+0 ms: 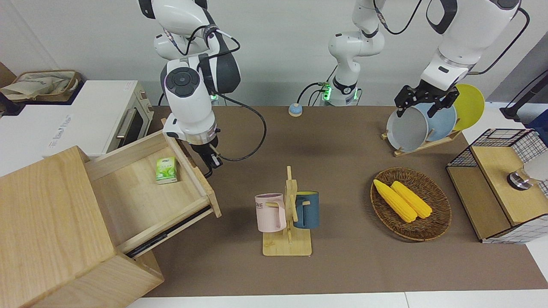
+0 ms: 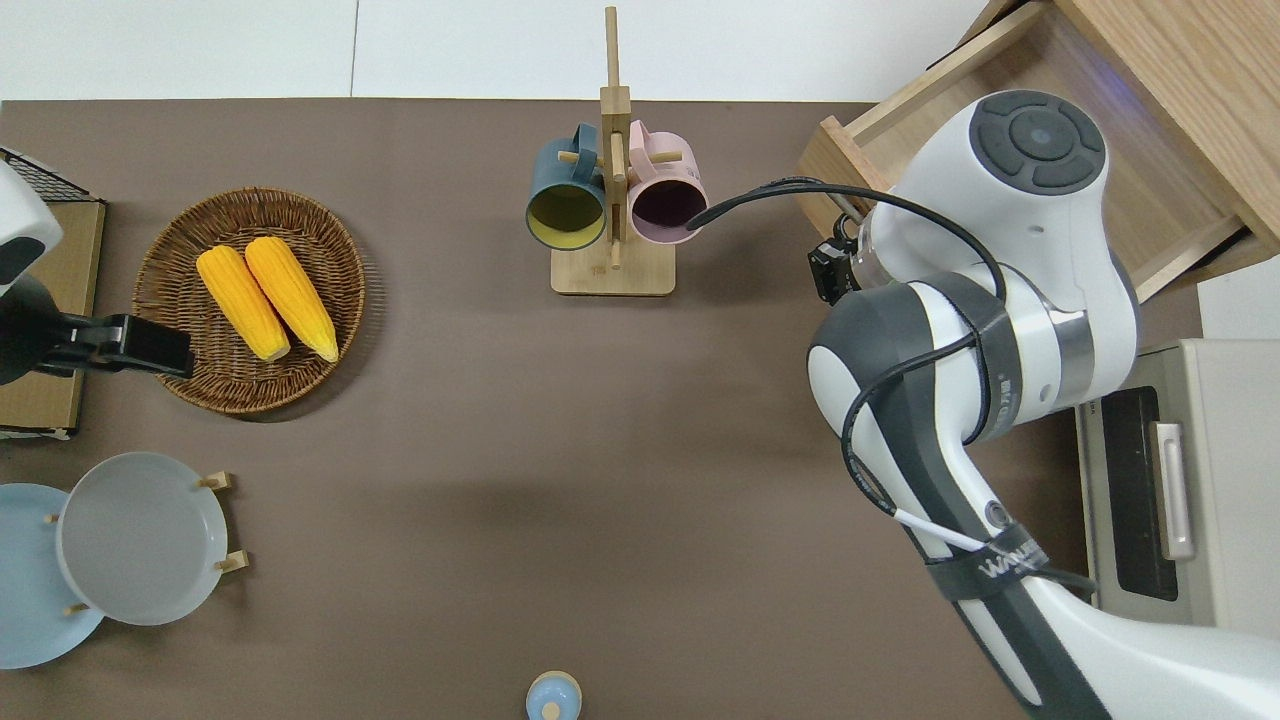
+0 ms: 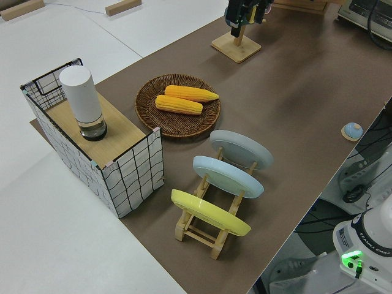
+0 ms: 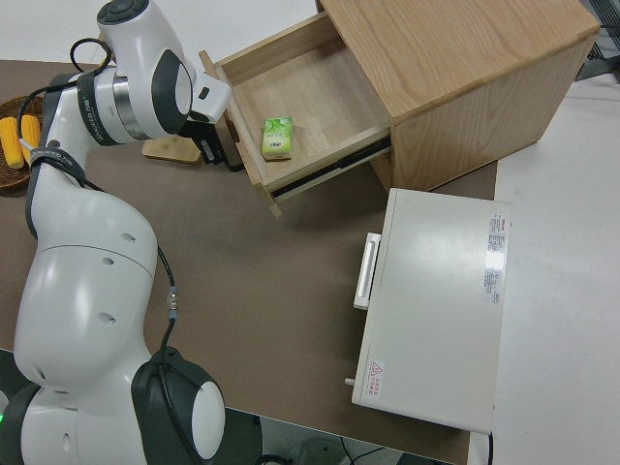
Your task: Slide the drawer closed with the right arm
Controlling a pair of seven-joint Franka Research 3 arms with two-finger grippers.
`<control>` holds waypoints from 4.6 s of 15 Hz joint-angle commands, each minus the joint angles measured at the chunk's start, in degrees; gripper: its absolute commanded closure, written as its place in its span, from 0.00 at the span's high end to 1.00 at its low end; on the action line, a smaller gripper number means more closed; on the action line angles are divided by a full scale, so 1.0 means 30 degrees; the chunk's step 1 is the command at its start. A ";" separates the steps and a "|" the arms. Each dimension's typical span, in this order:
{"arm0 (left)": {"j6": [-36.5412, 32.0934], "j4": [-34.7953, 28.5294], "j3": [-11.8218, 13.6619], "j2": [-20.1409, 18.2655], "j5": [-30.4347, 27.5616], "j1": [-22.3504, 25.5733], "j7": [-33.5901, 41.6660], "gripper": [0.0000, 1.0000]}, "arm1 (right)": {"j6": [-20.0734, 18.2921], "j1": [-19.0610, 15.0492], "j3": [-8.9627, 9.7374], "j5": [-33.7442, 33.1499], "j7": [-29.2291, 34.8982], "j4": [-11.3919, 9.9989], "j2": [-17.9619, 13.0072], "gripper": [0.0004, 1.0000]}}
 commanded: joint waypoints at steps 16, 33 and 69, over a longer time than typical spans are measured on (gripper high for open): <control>-0.0343 0.0193 0.0006 -0.0054 0.0339 -0.0130 -0.0200 0.99 | 0.0159 -0.3599 0.0141 -0.0176 -0.4877 0.1649 0.1362 0.00; -0.0343 0.0193 0.0006 -0.0083 0.0339 -0.0130 -0.0200 0.99 | 0.0597 -0.5504 0.0141 -0.1582 -0.8103 0.2499 0.1948 0.00; -0.0343 0.0194 0.0006 -0.0083 0.0339 -0.0130 -0.0200 0.99 | -0.4851 -0.3482 0.1283 -0.1465 -2.0987 -0.2331 -0.7189 0.00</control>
